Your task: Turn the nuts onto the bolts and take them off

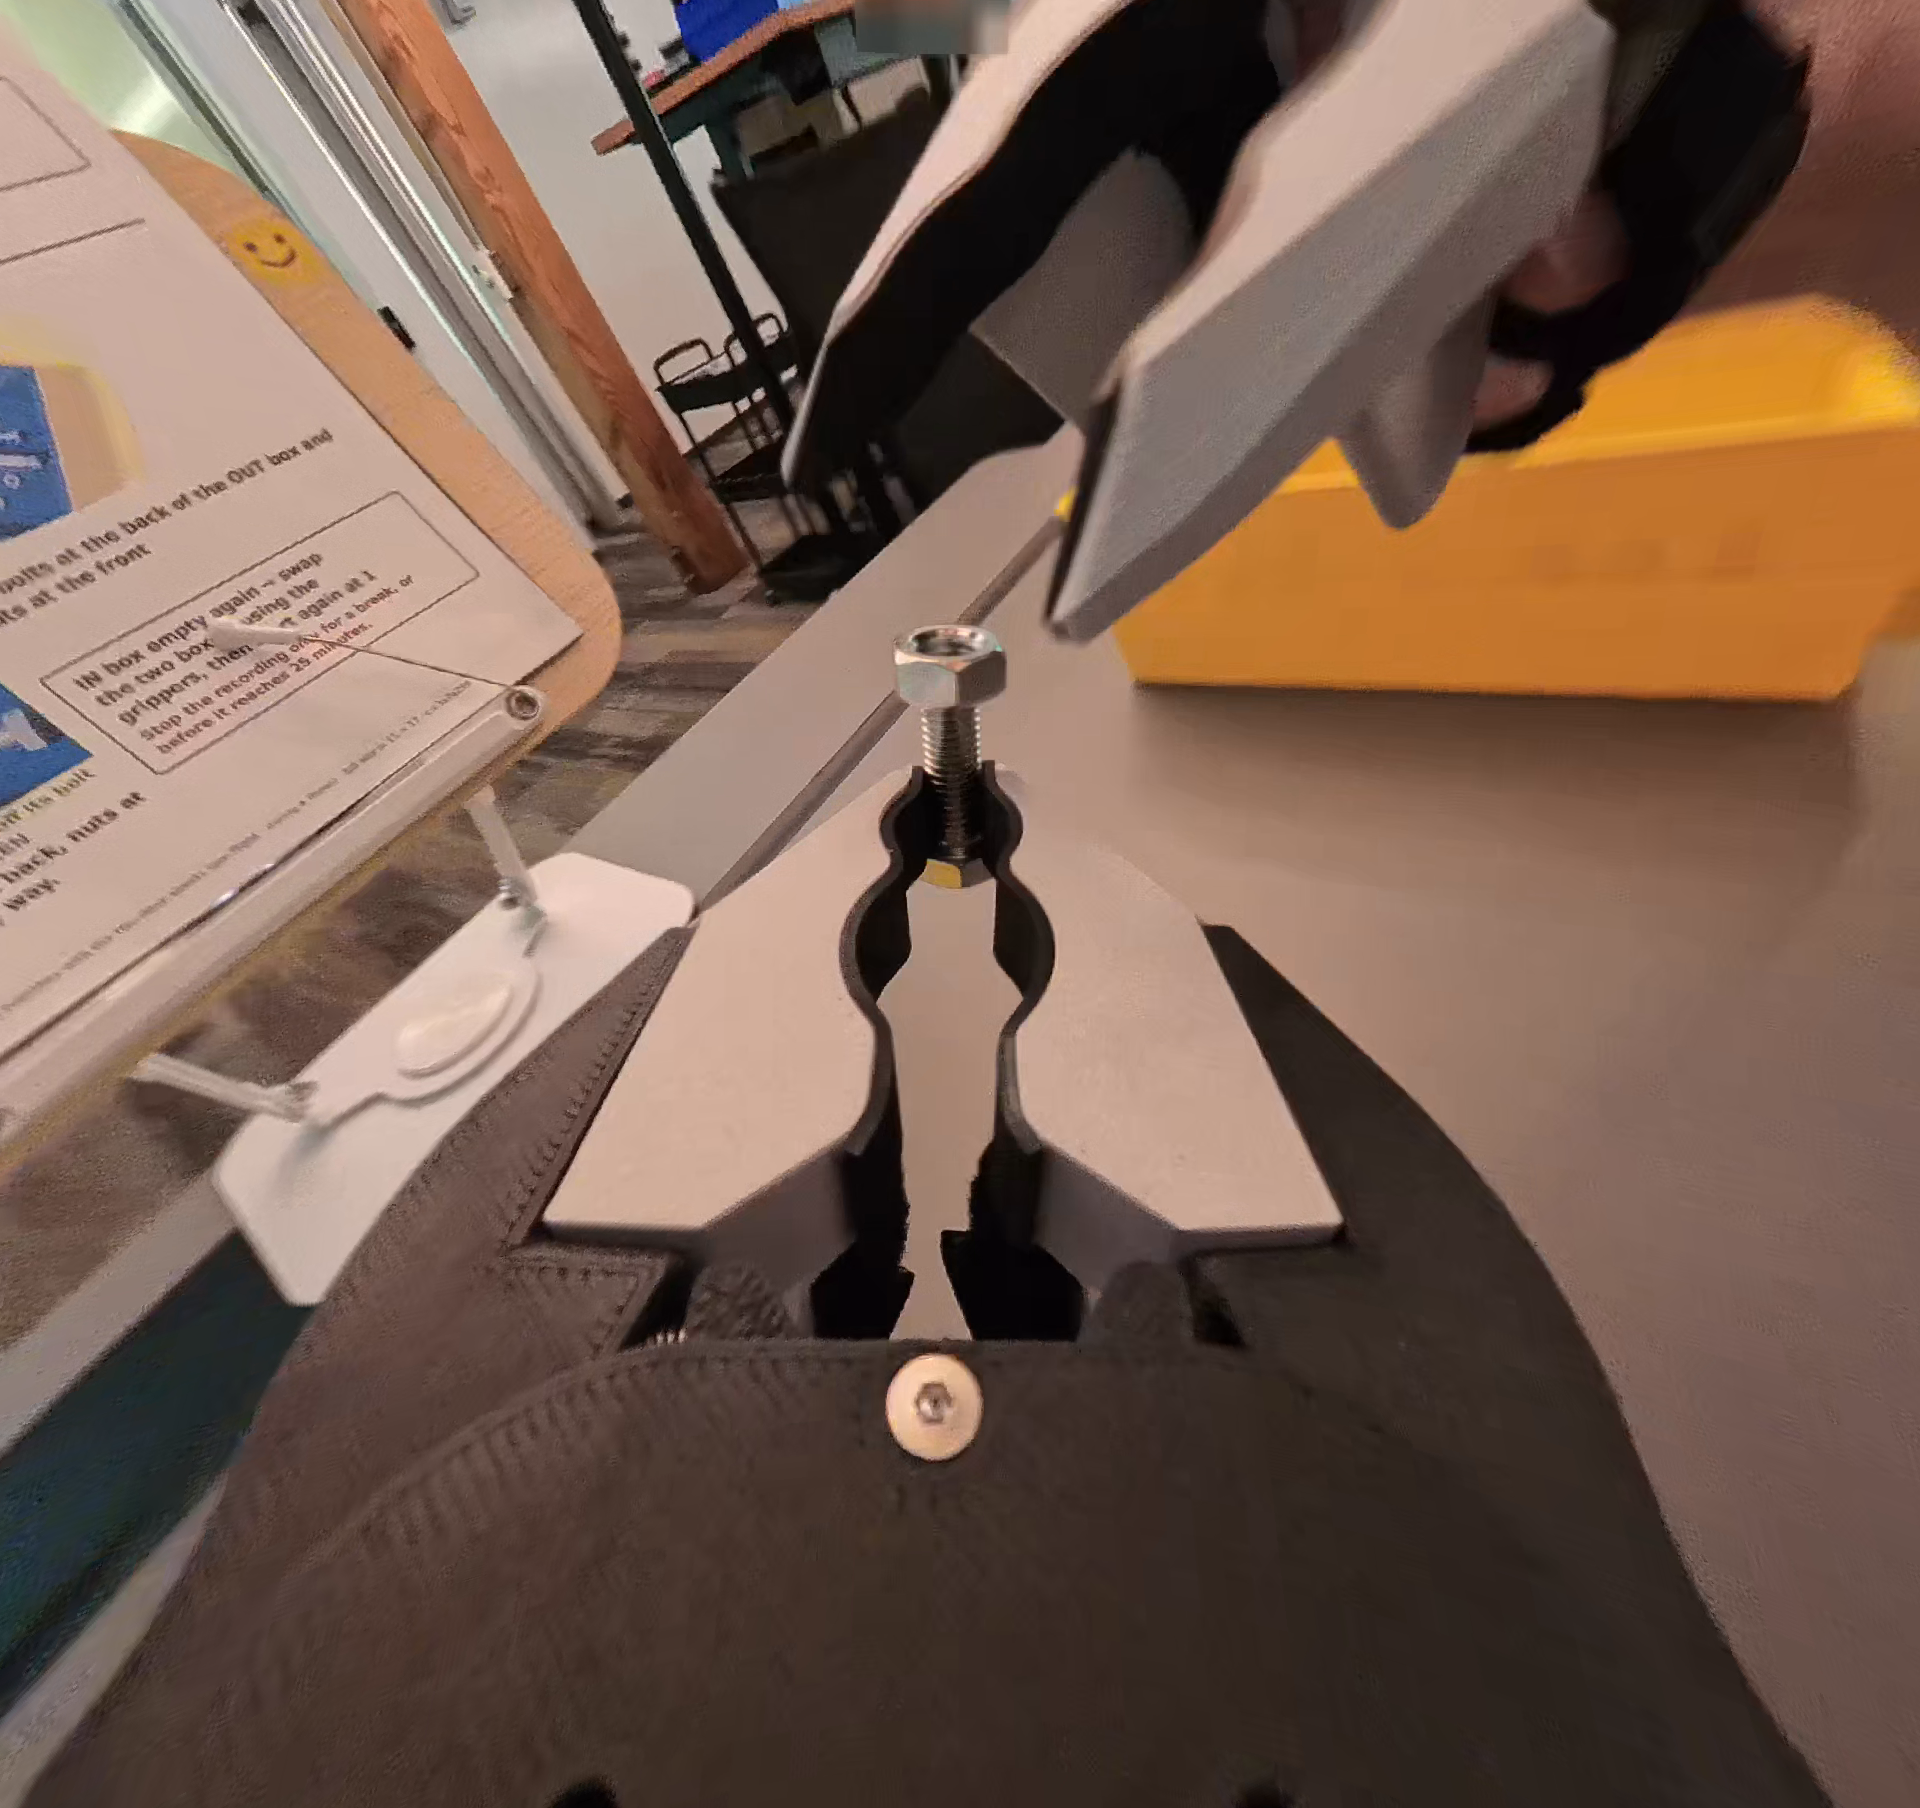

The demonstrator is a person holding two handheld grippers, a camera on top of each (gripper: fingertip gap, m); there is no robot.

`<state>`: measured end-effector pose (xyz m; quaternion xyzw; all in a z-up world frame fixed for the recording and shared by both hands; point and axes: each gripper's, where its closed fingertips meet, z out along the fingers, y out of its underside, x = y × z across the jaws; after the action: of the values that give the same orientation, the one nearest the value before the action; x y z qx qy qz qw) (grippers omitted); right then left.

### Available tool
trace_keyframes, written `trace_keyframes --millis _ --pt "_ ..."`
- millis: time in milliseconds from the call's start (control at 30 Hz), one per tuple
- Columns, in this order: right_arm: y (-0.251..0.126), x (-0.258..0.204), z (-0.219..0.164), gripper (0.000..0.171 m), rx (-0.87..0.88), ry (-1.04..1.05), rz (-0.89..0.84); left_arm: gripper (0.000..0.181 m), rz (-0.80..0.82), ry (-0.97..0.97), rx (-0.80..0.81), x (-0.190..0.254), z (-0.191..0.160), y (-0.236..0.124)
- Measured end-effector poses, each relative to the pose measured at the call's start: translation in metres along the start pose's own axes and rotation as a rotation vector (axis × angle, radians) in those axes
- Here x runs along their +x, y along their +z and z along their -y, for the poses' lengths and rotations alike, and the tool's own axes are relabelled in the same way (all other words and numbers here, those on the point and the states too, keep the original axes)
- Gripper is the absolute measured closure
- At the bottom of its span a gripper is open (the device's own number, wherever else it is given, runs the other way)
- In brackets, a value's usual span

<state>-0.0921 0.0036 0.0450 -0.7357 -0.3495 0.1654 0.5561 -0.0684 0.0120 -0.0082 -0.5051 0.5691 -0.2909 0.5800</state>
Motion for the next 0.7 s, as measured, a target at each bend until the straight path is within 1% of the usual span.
trace_keyframes --millis 33,100,167,267,400,533,567,600,633,667,700 --pt "-0.005 0.0 0.013 0.107 0.094 -0.023 0.003 0.174 -0.016 -0.053 0.026 -0.002 0.008 -0.004" --pt "-0.012 -0.007 0.031 0.1 0.256 -0.02 0.063 0.174 -0.052 -0.151 0.076 -0.006 0.023 -0.012" --pt "-0.012 -0.015 0.039 0.089 0.345 0.03 0.137 0.174 -0.085 -0.228 0.126 -0.009 0.039 -0.022" --pt "-0.004 -0.028 0.041 0.086 0.377 0.048 0.212 0.174 -0.115 -0.303 0.171 -0.014 0.053 -0.032" --pt "0.002 -0.045 0.045 0.086 0.383 -0.019 0.237 0.174 -0.109 -0.311 0.174 -0.02 0.058 -0.039" --pt "0.002 -0.047 0.046 0.085 0.369 -0.08 0.199 0.174 -0.086 -0.332 0.169 -0.028 0.057 -0.042" --pt "0.0 -0.049 0.046 0.09 0.372 -0.098 0.204 0.174 -0.072 -0.335 0.167 -0.031 0.056 -0.044" --pt "-0.005 -0.053 0.048 0.1 0.387 -0.12 0.219 0.174 -0.06 -0.337 0.163 -0.035 0.055 -0.045" --pt "-0.008 -0.051 0.051 0.102 0.405 -0.125 0.207 0.174 -0.058 -0.34 0.16 -0.036 0.054 -0.045" --pt "-0.009 -0.046 0.054 0.101 0.412 -0.116 0.178 0.174 -0.064 -0.344 0.161 -0.036 0.054 -0.046" --pt "-0.009 -0.042 0.054 0.095 0.411 -0.096 0.162 0.174 -0.074 -0.347 0.164 -0.035 0.055 -0.046"
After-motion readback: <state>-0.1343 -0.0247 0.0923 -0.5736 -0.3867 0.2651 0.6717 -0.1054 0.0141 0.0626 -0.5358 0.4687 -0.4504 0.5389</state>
